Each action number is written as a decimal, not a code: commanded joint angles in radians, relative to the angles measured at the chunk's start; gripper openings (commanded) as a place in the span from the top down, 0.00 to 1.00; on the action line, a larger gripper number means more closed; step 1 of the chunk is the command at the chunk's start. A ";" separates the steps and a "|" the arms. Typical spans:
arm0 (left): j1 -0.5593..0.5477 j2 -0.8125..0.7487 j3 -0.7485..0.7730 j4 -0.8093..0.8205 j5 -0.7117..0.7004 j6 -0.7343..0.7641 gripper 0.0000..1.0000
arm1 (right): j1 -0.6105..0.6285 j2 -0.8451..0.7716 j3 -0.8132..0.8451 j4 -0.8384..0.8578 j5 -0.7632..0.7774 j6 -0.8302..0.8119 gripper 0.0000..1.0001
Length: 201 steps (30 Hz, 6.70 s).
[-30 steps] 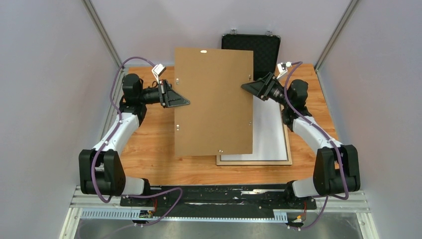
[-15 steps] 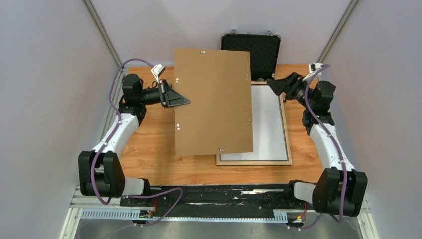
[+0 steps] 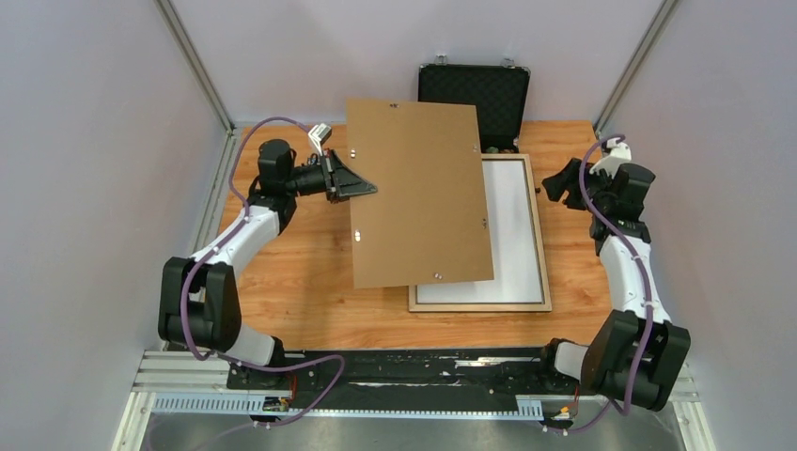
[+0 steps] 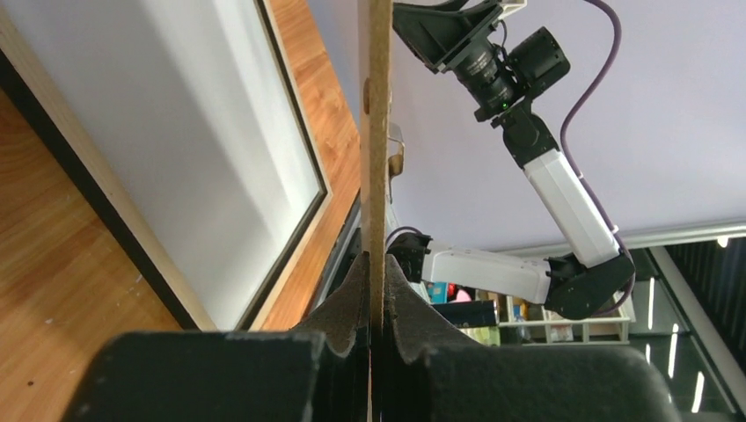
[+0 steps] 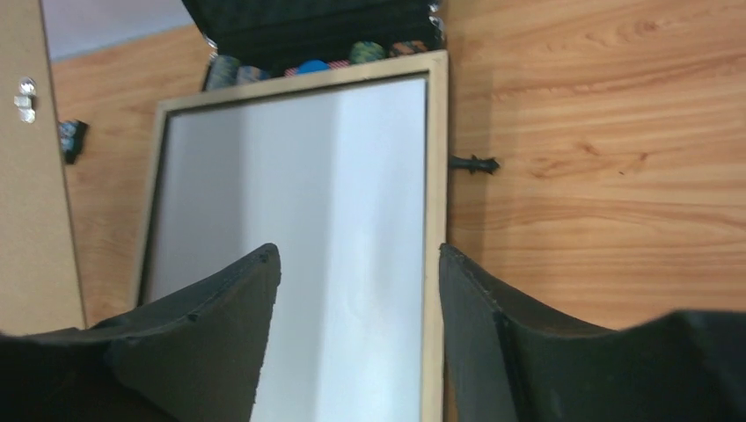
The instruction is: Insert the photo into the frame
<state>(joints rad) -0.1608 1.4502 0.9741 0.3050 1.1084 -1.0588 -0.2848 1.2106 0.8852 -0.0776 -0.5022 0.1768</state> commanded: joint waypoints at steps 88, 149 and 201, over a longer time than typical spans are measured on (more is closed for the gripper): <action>-0.101 0.372 0.238 0.071 0.082 0.139 1.00 | 0.053 0.461 0.073 -0.155 -0.201 -0.007 0.95; -0.209 0.759 0.525 0.049 0.140 0.140 1.00 | -0.105 0.274 0.044 -0.212 -0.159 -0.091 0.52; -0.214 0.832 0.624 -0.050 0.116 0.175 1.00 | -0.106 0.360 0.054 -0.210 -0.182 -0.071 0.52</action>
<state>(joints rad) -0.3672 2.2925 1.5425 0.2604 1.2064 -0.9543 -0.4023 1.5497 0.9134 -0.3023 -0.6743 0.1040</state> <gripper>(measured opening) 0.061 0.477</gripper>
